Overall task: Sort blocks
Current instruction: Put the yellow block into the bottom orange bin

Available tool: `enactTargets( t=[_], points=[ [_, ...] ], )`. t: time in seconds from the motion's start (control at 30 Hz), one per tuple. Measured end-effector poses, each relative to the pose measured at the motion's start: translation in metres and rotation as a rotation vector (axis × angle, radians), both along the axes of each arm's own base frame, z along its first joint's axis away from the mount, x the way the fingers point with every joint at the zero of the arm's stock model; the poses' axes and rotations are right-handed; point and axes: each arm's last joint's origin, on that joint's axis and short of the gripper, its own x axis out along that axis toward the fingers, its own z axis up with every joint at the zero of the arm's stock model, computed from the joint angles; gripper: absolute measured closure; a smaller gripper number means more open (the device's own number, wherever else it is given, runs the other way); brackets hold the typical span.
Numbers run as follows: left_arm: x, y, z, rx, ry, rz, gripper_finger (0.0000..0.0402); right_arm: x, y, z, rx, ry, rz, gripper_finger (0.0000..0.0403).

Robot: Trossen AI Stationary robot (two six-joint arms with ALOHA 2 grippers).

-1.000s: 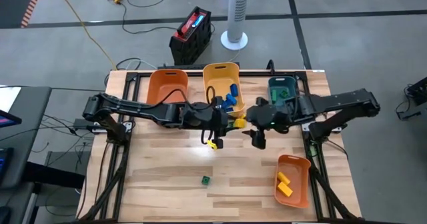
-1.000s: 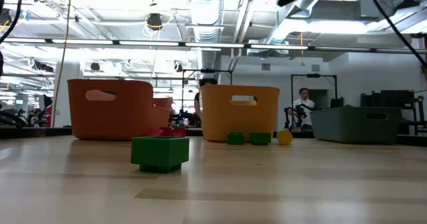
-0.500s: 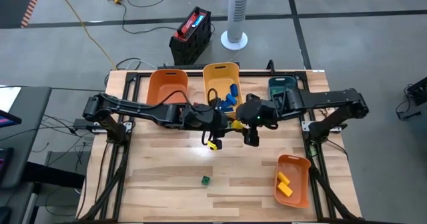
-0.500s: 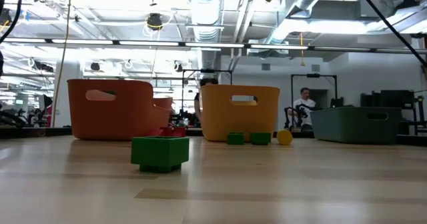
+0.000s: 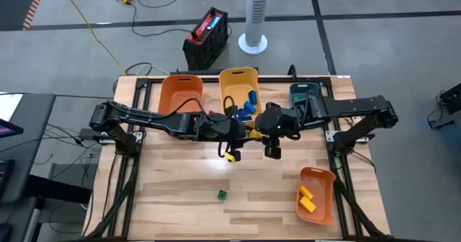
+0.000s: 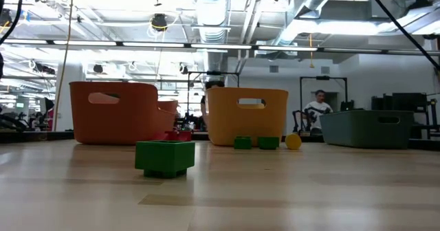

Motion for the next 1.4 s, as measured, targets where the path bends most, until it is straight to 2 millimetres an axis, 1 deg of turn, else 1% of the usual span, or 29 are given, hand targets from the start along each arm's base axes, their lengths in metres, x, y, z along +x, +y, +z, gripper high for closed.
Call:
enactTargets(
  t=[0.17, 0.27, 0.4, 0.5, 0.6, 0.73, 0.8, 0.87, 0.97, 1.03, 1.1, 1.17, 1.23, 1.3, 1.33, 1.4],
  points=[
    [0.000, 0.000, 0.000, -0.009, 0.000, 0.003, 0.0271, 0.000, 0.000, 0.000, -0.004, 0.003, 0.003, 0.0271],
    [0.000, 0.000, 0.000, -0.010, -0.001, 0.004, 0.0263, 0.000, 0.000, 0.000, -0.003, 0.002, 0.002, 0.0289],
    [0.000, 0.000, -0.001, -0.036, 0.002, 0.007, 0.0251, 0.000, 0.000, 0.000, 0.003, 0.003, -0.005, 0.0293],
    [-0.001, 0.000, -0.003, -0.044, 0.025, -0.007, 0.0234, -0.003, -0.002, -0.001, 0.011, 0.030, -0.024, 0.0290],
    [-0.002, -0.001, -0.006, -0.066, 0.056, -0.009, 0.0217, -0.011, -0.005, 0.002, 0.019, 0.046, -0.047, 0.0289],
    [-0.004, 0.000, -0.009, -0.081, 0.090, 0.001, 0.0199, -0.027, -0.010, 0.008, 0.049, 0.076, -0.086, 0.0288],
    [-0.005, 0.000, -0.011, -0.078, 0.112, 0.004, 0.0196, -0.038, -0.009, 0.009, 0.128, 0.127, -0.078, 0.0288],
    [-0.006, 0.000, -0.013, -0.074, 0.139, 0.007, 0.0195, -0.049, -0.007, 0.010, 0.253, 0.210, -0.074, 0.0288],
    [-0.008, 0.000, -0.015, -0.083, 0.164, 0.016, 0.0194, -0.068, 0.000, 0.006, 0.444, 0.424, -0.103, 0.0287],
    [-0.008, 0.000, -0.015, -0.098, 0.162, 0.024, 0.0194, -0.077, 0.008, 0.003, 0.503, 0.546, -0.129, 0.0287],
    [-0.008, 0.000, -0.015, -0.103, 0.155, 0.028, 0.0194, -0.079, 0.018, -0.004, 0.531, 0.570, -0.107, 0.0287],
    [-0.007, 0.001, -0.014, -0.093, 0.145, 0.047, 0.0194, -0.082, 0.032, -0.015, 0.520, 0.580, -0.061, 0.0287],
    [-0.010, 0.002, -0.011, -0.081, 0.140, 0.071, 0.0194, -0.090, 0.043, -0.033, 0.491, 0.654, -0.040, 0.0287],
    [-0.013, 0.003, -0.005, -0.077, 0.119, 0.091, 0.0194, -0.100, 0.050, -0.055, 0.454, 0.752, -0.055, 0.0288],
    [-0.017, 0.004, 0.000, -0.076, 0.105, 0.099, 0.0194, -0.105, 0.052, -0.065, 0.447, 0.778, -0.073, 0.0288],
    [-0.023, 0.005, 0.008, -0.076, 0.083, 0.109, 0.0194, -0.111, 0.055, -0.081, 0.467, 0.772, -0.105, 0.0288]
  ],
)
